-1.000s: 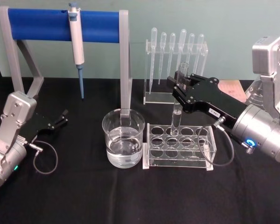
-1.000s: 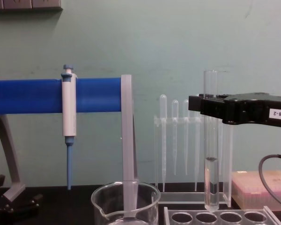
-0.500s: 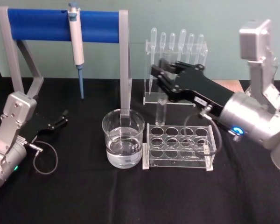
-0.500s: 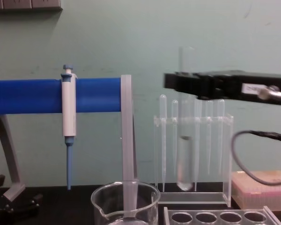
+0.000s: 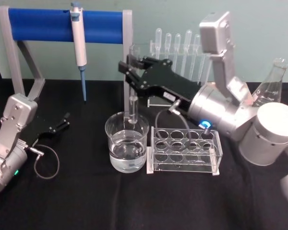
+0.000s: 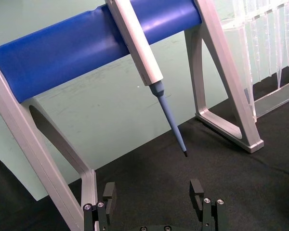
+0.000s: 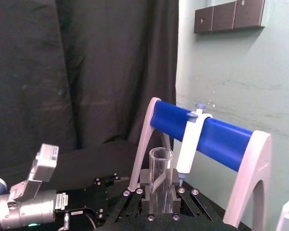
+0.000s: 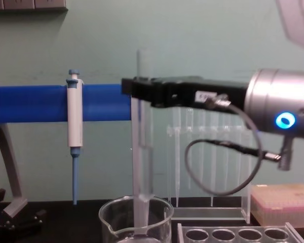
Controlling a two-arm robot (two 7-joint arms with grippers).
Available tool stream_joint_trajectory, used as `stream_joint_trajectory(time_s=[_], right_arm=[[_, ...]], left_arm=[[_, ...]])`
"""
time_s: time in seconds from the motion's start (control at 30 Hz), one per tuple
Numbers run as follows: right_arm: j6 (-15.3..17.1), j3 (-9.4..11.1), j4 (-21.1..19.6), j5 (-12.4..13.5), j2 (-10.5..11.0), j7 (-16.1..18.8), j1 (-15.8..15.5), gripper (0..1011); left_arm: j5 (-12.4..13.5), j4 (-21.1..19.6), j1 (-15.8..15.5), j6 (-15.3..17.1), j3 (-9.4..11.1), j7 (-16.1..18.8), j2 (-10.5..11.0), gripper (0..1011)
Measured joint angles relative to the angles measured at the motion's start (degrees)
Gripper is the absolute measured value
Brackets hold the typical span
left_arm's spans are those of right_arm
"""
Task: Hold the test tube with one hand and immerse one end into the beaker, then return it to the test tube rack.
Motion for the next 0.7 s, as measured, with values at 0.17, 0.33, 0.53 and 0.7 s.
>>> stream_joint_trajectory(time_s=[0.17, 0.33, 0.53, 0.7], right_arm=[[-3.82, -1.11, 5.08, -0.87, -2.26, 0.81, 0.28, 224], [-7.14, -1.70, 8.71, -1.86, -3.43, 1.51, -0.58, 225], [-9.77, -2.17, 11.95, -3.58, -4.02, 2.38, -1.97, 224], [-11.22, -2.23, 13.94, -4.71, -4.52, 3.09, -2.52, 224]], left_arm=[[0.00, 0.00, 0.00, 0.00, 0.00, 0.00, 0.00, 1000], [0.00, 0.00, 0.00, 0.00, 0.00, 0.00, 0.00, 1000], [0.00, 0.00, 0.00, 0.00, 0.00, 0.00, 0.00, 1000], [0.00, 0.00, 0.00, 0.00, 0.00, 0.00, 0.00, 1000]])
